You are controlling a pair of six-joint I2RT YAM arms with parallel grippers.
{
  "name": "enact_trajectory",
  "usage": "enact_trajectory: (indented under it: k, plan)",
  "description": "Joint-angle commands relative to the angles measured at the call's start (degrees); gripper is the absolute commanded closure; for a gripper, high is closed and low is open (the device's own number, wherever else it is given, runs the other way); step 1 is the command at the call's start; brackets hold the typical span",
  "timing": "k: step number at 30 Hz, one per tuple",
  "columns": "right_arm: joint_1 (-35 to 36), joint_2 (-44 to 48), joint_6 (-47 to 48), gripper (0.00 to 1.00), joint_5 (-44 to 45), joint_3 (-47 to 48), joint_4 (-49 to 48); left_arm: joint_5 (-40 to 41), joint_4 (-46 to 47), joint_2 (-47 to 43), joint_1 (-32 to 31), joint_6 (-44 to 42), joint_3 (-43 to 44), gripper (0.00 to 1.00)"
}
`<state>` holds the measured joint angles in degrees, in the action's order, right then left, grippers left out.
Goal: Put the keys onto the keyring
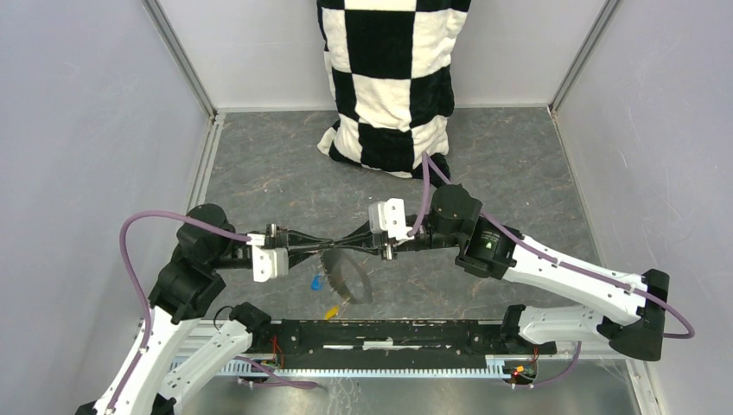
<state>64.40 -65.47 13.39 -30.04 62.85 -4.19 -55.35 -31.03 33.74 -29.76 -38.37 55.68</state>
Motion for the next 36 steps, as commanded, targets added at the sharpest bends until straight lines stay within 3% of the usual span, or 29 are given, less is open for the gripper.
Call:
enact_trajectory:
  k: [1, 8, 17, 20, 23, 26, 27, 33, 36]
  plan:
    - [0.37, -0.66, 0.67, 1.0, 1.46, 4.02, -1.03, 2.38, 4.74, -0.46, -0.2, 4.39, -1.9, 0.83]
    - [1.18, -1.54, 0.59, 1.0, 3.54, 4.39, 0.09, 3.97, 7.68, -0.35, -0.22, 7.05, -2.77, 0.88]
    - [2.06, -2.25, 1.25, 1.0, 6.23, 4.95, 1.46, 4.75, 8.1, -2.35, -0.21, 7.16, -3.44, 0.82]
    - [2.41, -2.56, 1.25, 1.0, 6.35, 5.11, 1.71, 5.85, 8.95, -2.72, -0.14, 7.75, -3.58, 0.85]
    - [2.51, -2.56, 1.29, 1.0, 6.46, 5.14, 1.72, 6.27, 8.94, -3.06, -0.18, 7.29, -3.77, 0.98]
    - [2.76, -2.43, 1.01, 0.99, 6.12, 5.32, 1.81, 6.66, 8.73, -4.0, -0.26, 6.03, -4.6, 0.98]
    - [2.79, -2.32, 0.58, 0.96, 5.93, 5.49, 1.73, 6.43, 8.49, -4.38, -0.15, 5.46, -4.9, 0.98]
    - [2.5, 1.35, -0.39, 0.51, 10.07, 6.07, 1.96, -3.81, 6.15, -5.46, -0.15, 0.42, -4.88, 0.98]
    - [2.16, 3.68, -0.22, 0.41, 10.8, 5.47, 1.77, -7.85, 4.51, -4.44, -0.21, -1.35, -3.49, 0.98]
